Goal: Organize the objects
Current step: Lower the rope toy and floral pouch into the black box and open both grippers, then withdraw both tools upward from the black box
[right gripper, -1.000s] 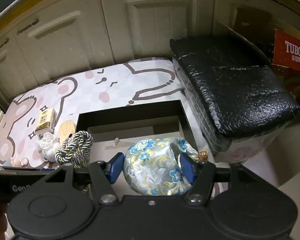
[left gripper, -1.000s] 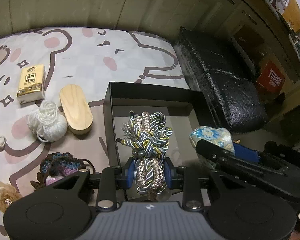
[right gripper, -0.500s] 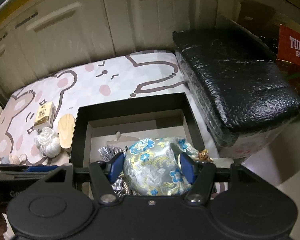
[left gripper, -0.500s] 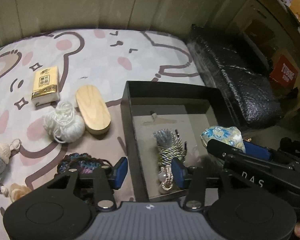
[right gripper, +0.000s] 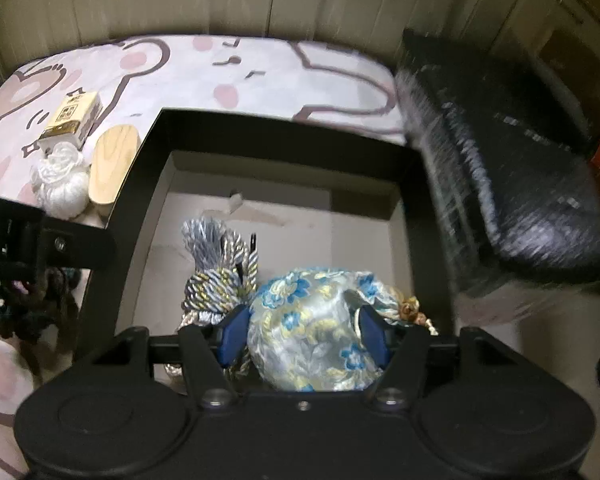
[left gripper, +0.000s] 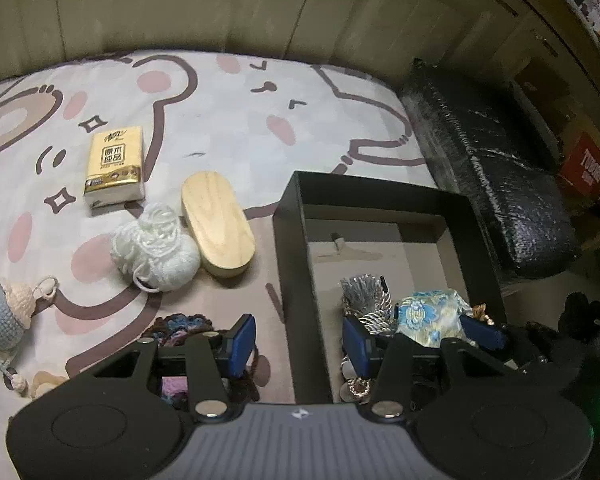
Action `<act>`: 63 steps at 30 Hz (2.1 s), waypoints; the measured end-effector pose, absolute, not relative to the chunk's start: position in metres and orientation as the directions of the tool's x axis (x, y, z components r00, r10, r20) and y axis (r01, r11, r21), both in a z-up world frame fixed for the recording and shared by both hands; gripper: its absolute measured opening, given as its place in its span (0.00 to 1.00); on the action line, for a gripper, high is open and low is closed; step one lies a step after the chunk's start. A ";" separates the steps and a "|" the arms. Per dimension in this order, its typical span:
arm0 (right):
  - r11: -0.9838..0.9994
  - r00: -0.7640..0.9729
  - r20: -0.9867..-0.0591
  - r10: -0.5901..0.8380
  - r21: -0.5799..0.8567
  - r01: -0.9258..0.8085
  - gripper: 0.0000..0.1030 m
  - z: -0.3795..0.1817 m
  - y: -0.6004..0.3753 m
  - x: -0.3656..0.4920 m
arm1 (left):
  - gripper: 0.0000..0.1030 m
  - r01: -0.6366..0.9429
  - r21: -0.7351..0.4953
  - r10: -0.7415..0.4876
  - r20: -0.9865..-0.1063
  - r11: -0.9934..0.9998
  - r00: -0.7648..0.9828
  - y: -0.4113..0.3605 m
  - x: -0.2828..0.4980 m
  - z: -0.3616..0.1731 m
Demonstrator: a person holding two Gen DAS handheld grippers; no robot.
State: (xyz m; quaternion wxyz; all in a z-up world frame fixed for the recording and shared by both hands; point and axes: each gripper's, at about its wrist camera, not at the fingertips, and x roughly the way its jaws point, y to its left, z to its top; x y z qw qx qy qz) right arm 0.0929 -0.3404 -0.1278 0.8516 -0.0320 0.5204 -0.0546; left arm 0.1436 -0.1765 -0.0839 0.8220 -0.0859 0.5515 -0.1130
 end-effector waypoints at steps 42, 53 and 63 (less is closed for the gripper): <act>0.962 0.465 -0.885 0.005 0.132 0.241 0.37 -0.108 -0.368 0.087 | 0.53 0.155 -0.163 -0.212 -0.896 0.974 0.390 -0.177 0.134 -0.080; 0.953 0.533 -0.844 -0.052 0.118 0.279 0.53 -0.071 -0.374 0.058 | 0.79 0.185 -0.076 -0.153 -0.882 0.980 0.445 -0.180 0.123 -0.067; 0.943 0.568 -0.814 -0.122 0.084 0.322 0.83 -0.048 -0.375 0.032 | 0.94 0.164 -0.032 -0.110 -0.863 0.986 0.493 -0.168 0.109 -0.053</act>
